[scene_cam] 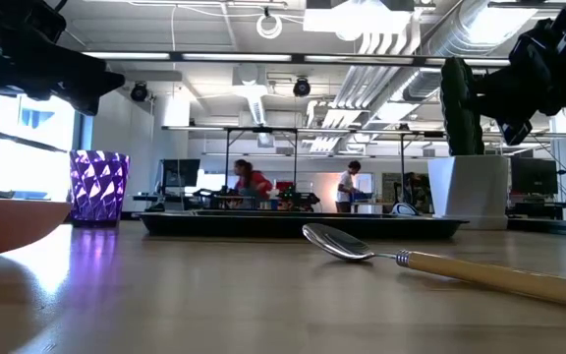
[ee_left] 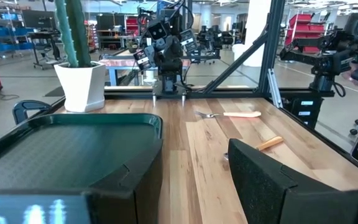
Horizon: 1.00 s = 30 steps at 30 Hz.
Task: Pick and place plate/cup/fork/spoon on tray
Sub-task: Put the orange fork on the serving tray
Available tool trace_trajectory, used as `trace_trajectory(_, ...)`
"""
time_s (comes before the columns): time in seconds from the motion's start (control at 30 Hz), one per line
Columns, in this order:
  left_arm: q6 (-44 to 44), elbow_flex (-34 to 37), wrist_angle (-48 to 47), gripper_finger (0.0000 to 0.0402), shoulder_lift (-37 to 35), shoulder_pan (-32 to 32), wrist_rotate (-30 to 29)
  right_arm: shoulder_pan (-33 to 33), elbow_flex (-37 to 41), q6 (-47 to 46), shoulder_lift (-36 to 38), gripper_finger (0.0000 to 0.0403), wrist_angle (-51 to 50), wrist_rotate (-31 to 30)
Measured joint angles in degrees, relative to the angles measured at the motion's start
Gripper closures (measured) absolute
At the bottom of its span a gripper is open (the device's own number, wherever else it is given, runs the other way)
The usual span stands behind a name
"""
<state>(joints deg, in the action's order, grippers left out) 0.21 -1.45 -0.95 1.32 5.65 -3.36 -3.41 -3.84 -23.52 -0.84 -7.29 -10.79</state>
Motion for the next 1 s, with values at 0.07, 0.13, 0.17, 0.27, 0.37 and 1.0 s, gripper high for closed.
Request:
trace_trajectory(0.07,0.01,-0.02,0.09,0.0232,0.00,0.00,-0.17,0.00,0.00,0.00,0.00,0.0276,0.98,-0.02)
trace_trajectory(0.13,0.00,-0.02,0.09,0.0232,0.02,0.02,-0.19,0.01,0.00,-0.89,0.02,0.0276,1.90,0.00)
trace_trajectory(0.17,0.00,-0.01,0.09,0.0232,0.02,0.02,-0.19,0.00,0.00,-2.43,0.02,0.0276,2.37,0.06)
trace_trajectory(0.27,0.01,-0.01,0.09,0.0232,0.01,0.02,-0.28,-0.01,0.00,-7.81,0.02,0.0276,4.08,0.23)
trace_trajectory(0.37,0.01,-0.02,0.09,0.0232,0.00,0.01,-0.30,-0.01,-0.01,-10.85,0.02,0.0276,7.00,0.02)
trace_trajectory(1.0,0.00,-0.01,0.06,0.0232,0.01,0.01,-0.32,-0.01,-6.76,-26.03,-1.15,0.0276,20.28,3.36)
